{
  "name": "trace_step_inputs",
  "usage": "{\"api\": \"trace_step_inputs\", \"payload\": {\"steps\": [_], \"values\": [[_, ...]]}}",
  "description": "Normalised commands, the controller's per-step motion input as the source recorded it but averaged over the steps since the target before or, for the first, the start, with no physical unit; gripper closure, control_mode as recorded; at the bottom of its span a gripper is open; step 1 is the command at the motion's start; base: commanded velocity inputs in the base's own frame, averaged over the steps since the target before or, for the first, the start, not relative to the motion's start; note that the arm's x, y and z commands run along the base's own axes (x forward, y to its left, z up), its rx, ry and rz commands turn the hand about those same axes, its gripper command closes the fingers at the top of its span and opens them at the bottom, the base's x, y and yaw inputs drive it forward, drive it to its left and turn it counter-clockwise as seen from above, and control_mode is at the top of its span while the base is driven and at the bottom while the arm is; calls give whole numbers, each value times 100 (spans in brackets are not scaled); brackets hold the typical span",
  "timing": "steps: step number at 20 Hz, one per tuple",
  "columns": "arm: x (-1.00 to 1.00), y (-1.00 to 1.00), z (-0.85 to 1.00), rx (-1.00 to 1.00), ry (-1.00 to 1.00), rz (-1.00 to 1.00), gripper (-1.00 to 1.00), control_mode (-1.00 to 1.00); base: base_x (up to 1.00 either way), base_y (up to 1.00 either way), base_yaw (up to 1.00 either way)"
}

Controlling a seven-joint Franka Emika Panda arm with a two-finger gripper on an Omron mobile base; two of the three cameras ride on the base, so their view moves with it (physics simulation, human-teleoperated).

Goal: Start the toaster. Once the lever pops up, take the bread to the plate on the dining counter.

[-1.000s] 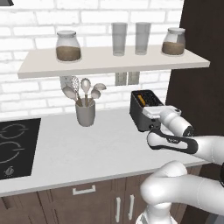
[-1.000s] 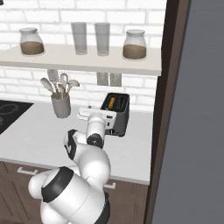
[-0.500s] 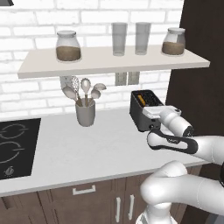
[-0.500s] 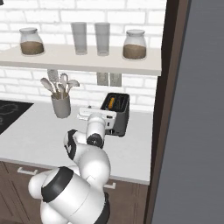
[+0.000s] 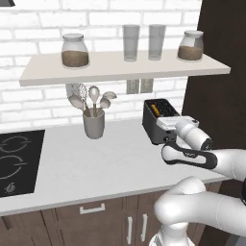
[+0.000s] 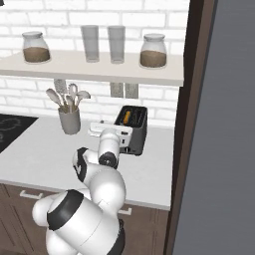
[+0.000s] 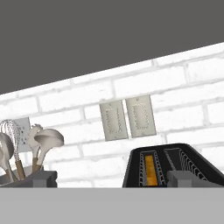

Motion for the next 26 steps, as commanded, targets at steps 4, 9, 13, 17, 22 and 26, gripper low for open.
{"api": "trace_step_inputs", "payload": {"steps": [4,9,13,17,22,26], "values": [[0,0,0,0,0,0,-100,-100,0,0,0],[0,0,0,0,0,0,-100,-100,0,0,0],[0,0,0,0,0,0,-100,-100,0,0,0],[0,0,0,0,0,0,-100,-100,0,0,0],[0,0,0,0,0,0,-100,-100,0,0,0],[0,0,0,0,0,0,-100,-100,0,0,0]]}}
